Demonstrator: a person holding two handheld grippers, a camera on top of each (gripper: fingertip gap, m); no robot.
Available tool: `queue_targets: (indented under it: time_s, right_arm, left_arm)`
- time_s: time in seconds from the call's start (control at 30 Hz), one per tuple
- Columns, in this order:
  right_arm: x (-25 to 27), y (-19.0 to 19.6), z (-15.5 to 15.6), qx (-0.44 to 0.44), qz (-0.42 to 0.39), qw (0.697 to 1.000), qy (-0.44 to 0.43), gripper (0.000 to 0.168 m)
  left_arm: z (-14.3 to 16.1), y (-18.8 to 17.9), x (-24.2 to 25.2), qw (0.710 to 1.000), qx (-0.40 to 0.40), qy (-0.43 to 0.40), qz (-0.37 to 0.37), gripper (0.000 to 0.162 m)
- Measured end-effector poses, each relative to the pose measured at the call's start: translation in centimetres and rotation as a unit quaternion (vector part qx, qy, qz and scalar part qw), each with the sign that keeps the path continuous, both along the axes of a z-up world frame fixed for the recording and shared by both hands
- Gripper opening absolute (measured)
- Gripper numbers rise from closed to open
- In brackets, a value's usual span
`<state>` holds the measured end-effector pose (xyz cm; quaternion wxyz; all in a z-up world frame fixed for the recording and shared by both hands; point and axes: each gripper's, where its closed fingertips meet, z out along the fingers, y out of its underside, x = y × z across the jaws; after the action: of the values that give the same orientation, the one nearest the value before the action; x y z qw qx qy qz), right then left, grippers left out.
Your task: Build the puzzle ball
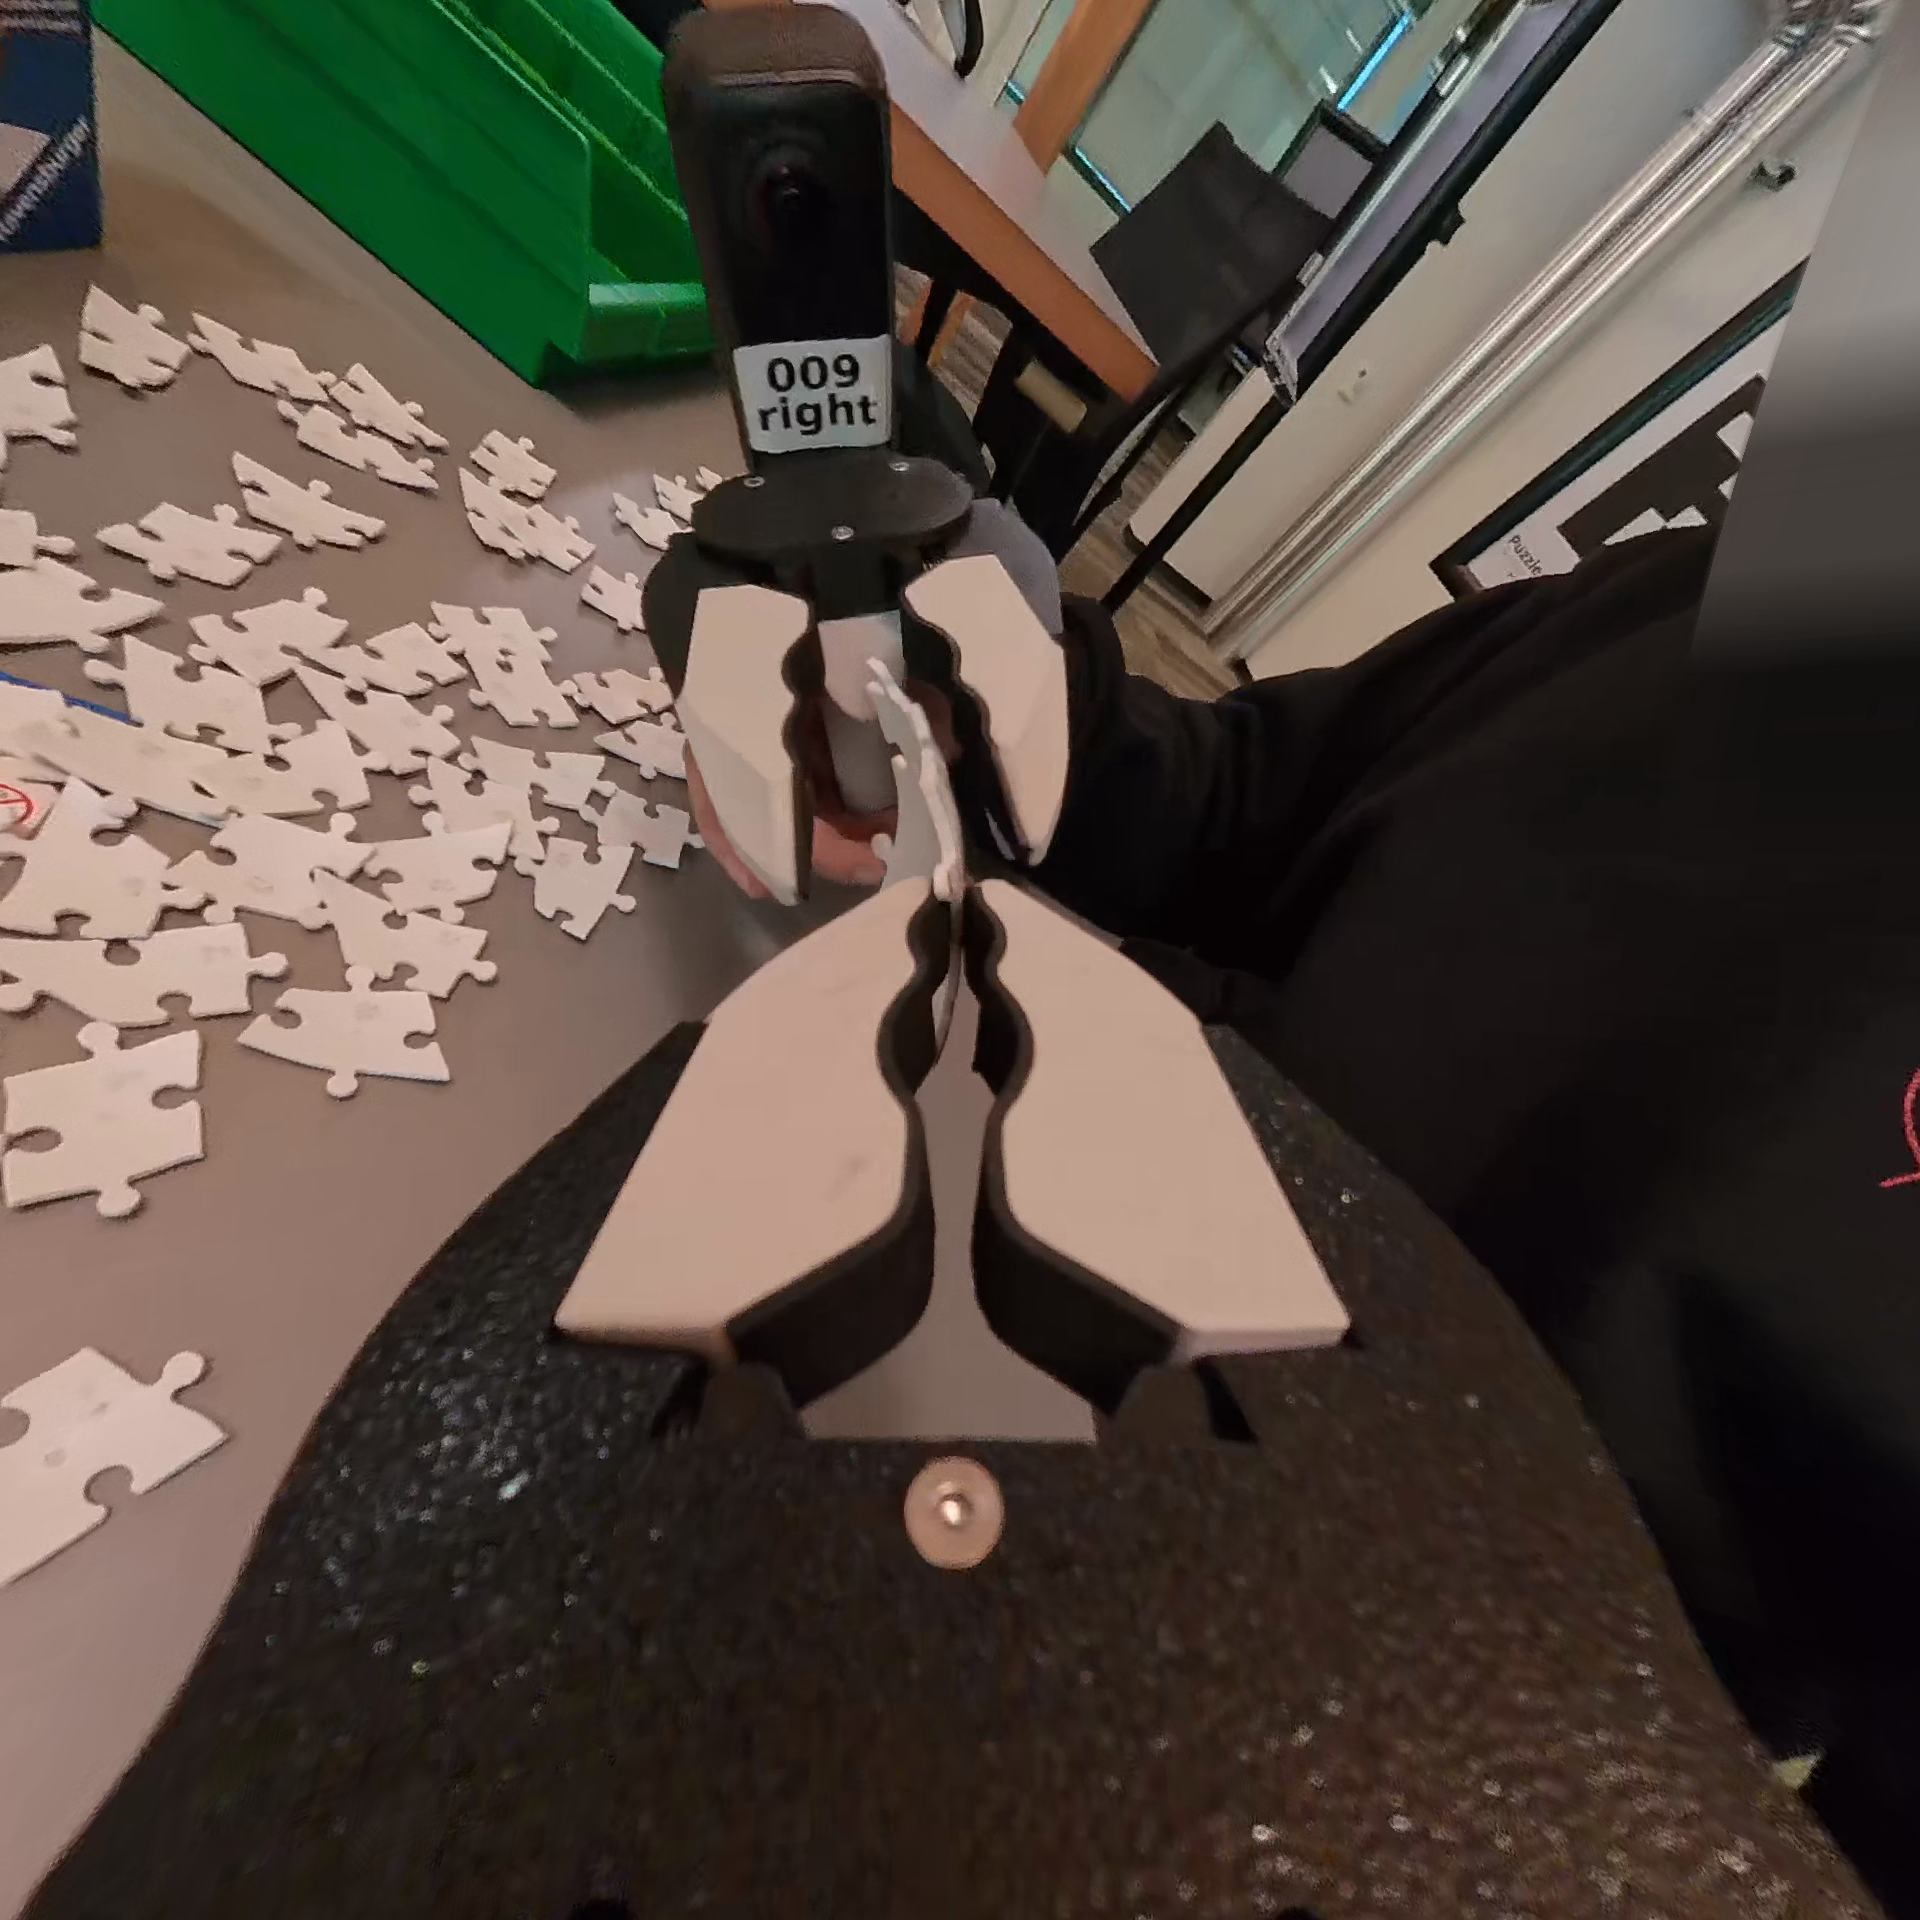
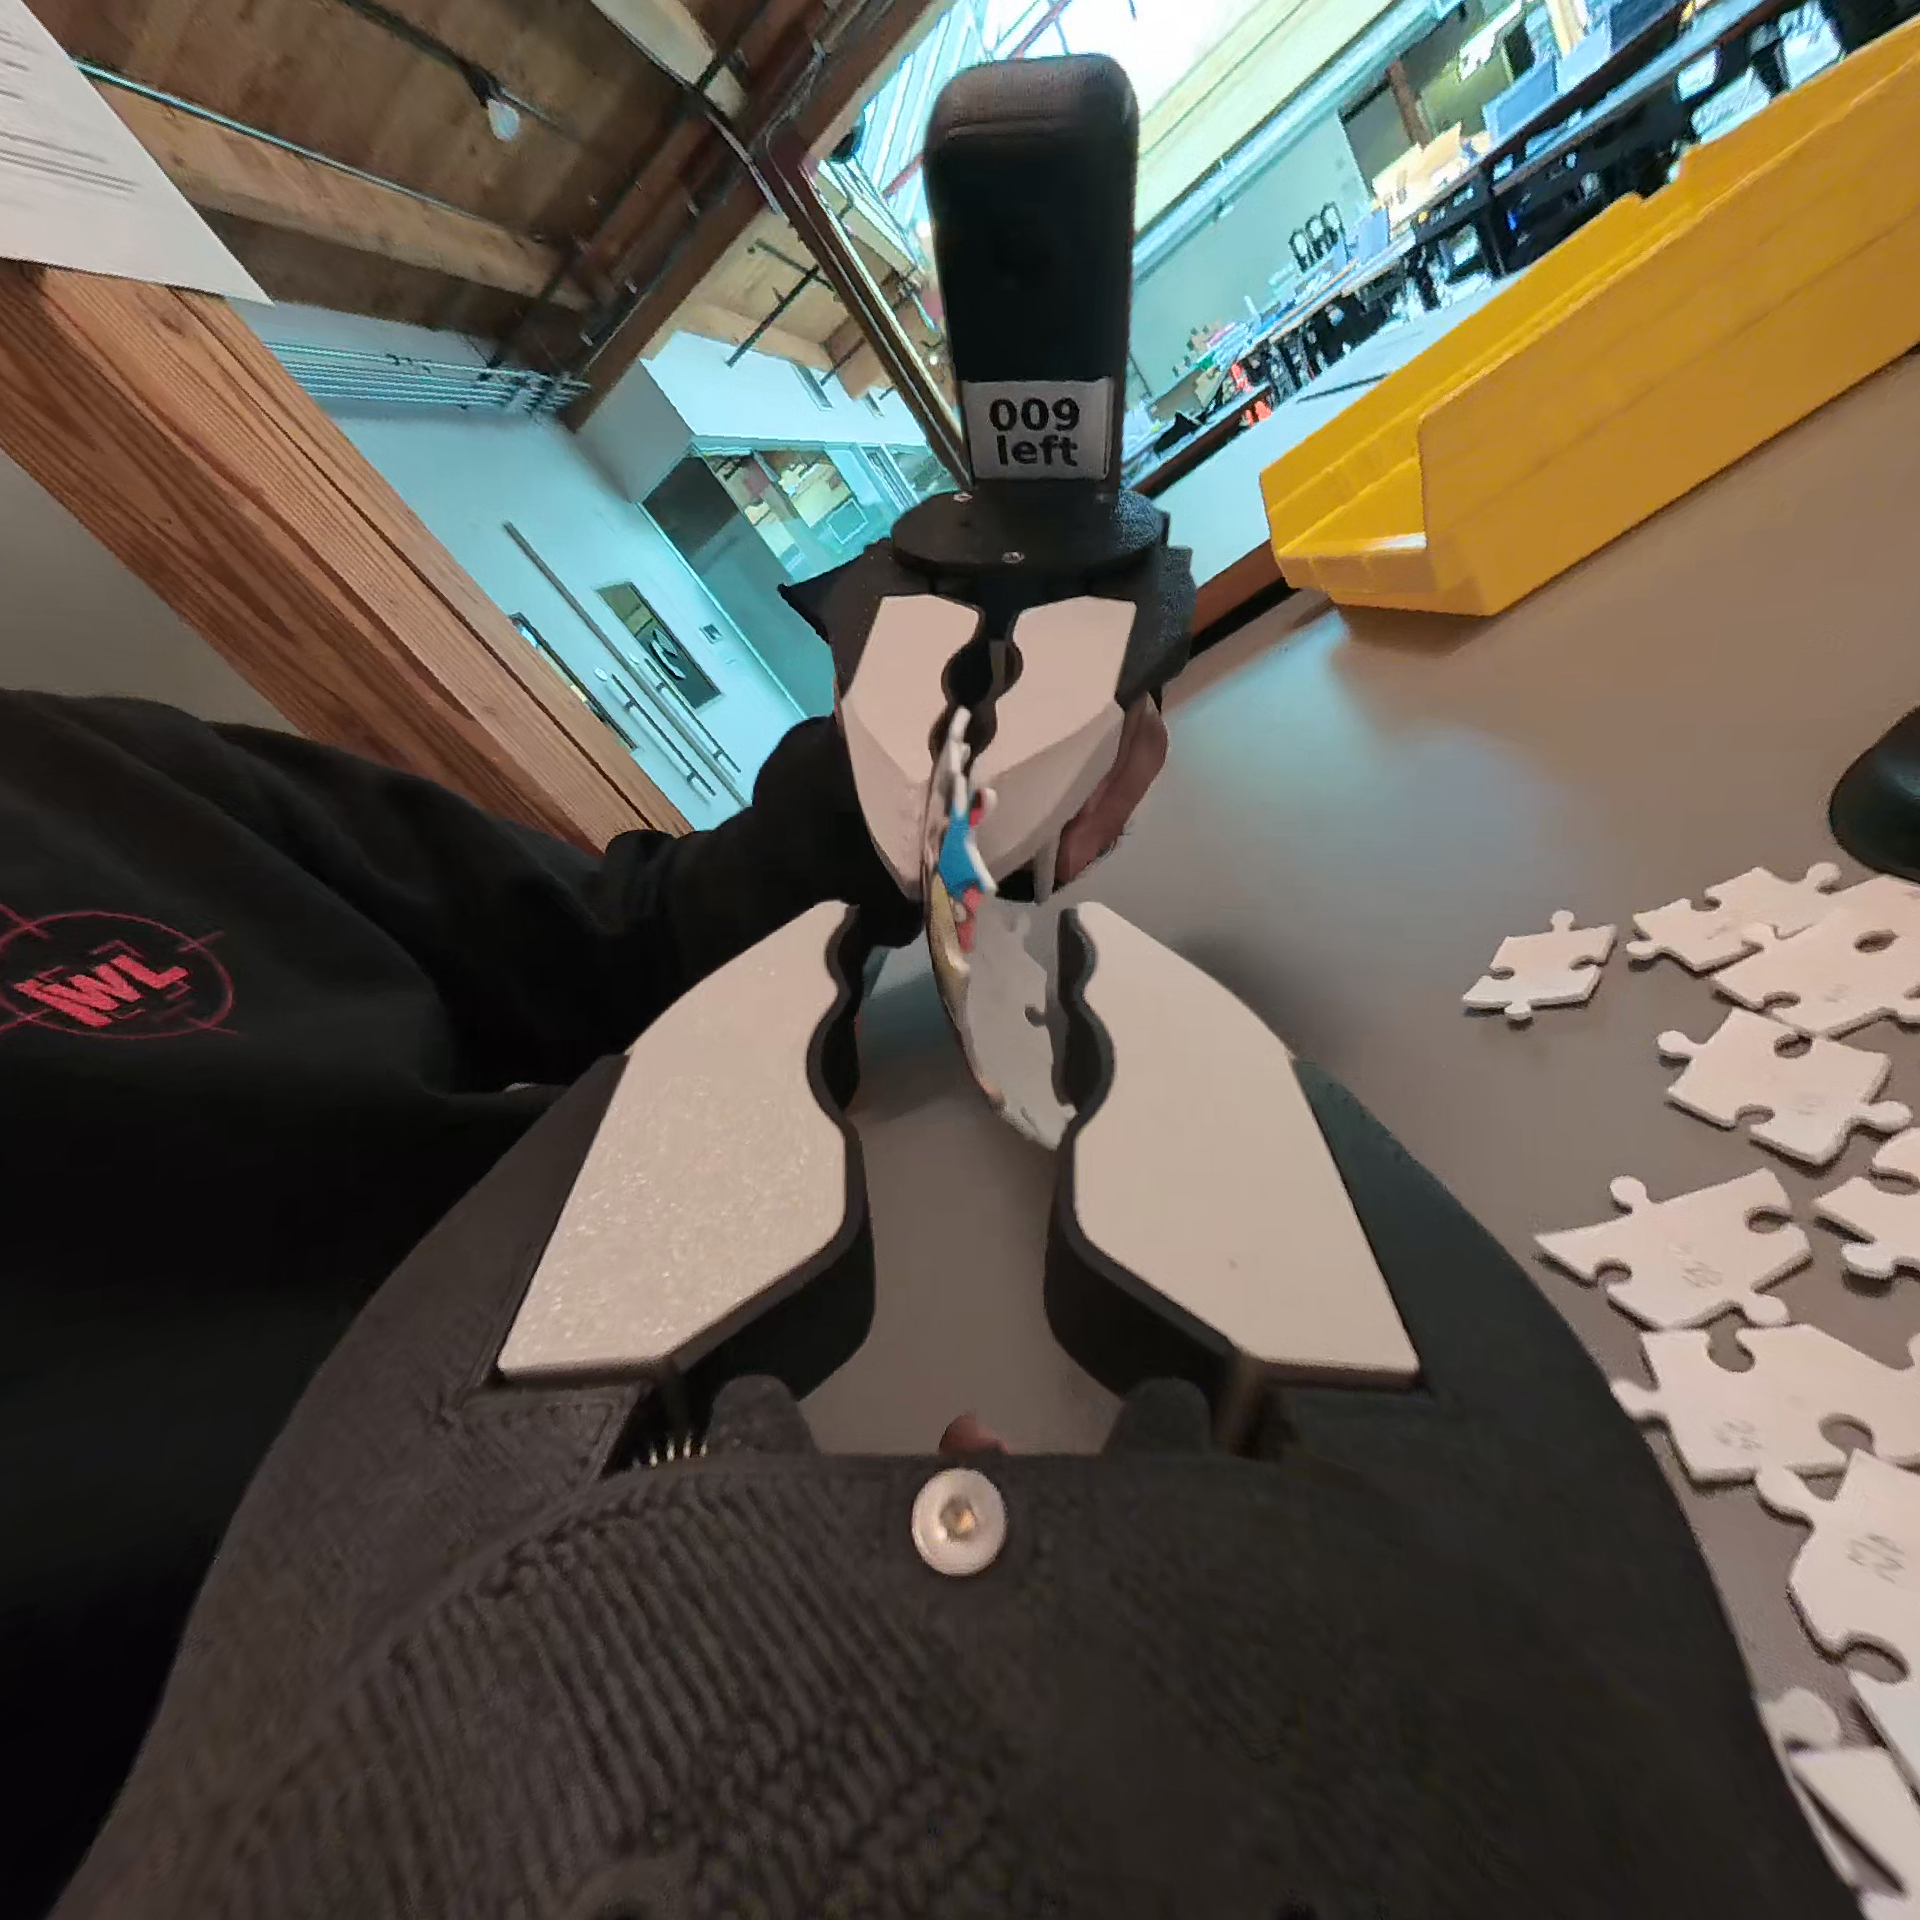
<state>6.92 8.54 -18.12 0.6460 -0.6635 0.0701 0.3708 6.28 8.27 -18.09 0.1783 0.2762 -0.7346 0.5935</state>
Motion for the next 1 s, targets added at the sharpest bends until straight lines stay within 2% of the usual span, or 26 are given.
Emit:
queue_targets:
  time_s: [0.1,0.13,0.27,0.33,0.4,0.63,0.87,0.93,1.0]
  right_arm:
    - [0.1,0.1,0.6,0.021,-0.015,1.0,-0.009,0.02]
    - [0.2,0.0,0.7,0.026,-0.018,0.999,-0.015,0.009]
    - [-0.1,-0.3,1.3,0.039,-0.001,0.999,-0.016,0.003]
    - [-0.2,-0.3,1.4,0.04,0.002,0.999,-0.007,0.002]
    - [-0.3,-0.5,1.5,0.043,0.015,0.999,0.008,0.002]
    - [-0.6,-0.5,1.5,0.041,0.035,0.998,0.037,0.002]
    - [-0.6,-0.6,1.8,0.054,0.04,0.996,0.055,0.004]
    - [-0.3,-0.4,1.7,0.048,0.03,0.996,0.065,0.018]
    - [-0.1,-0.4,1.4,0.038,0.019,0.998,0.054,0.022]
  left_arm:
    - [-0.1,-0.2,-0.1,1.0,-0.004,0.003,0.001,0.002]
    - [-0.1,-0.3,-0.1,1.0,-0.004,0.002,0.002,0.002]
    - [0.1,-0.5,0.1,1.0,-0.009,-0.009,0.007,0.002]
    - [0.5,-0.5,0.1,1.0,-0.019,-0.01,0.008,0.003]
    - [0.7,-0.3,0.3,1.0,-0.023,-0.011,0.013,0.013]
    - [0.5,-0.2,-0.4,1.0,-0.005,-0.01,-0.007,0.005]
    - [0.8,-0.7,-0.6,0.999,-0.035,-0.001,-0.013,0.002]
    - [1.0,-0.7,-0.7,0.998,-0.053,0.012,-0.015,0.001]
    - [0.7,-0.7,-0.8,0.999,-0.044,0.006,-0.018,0.002]
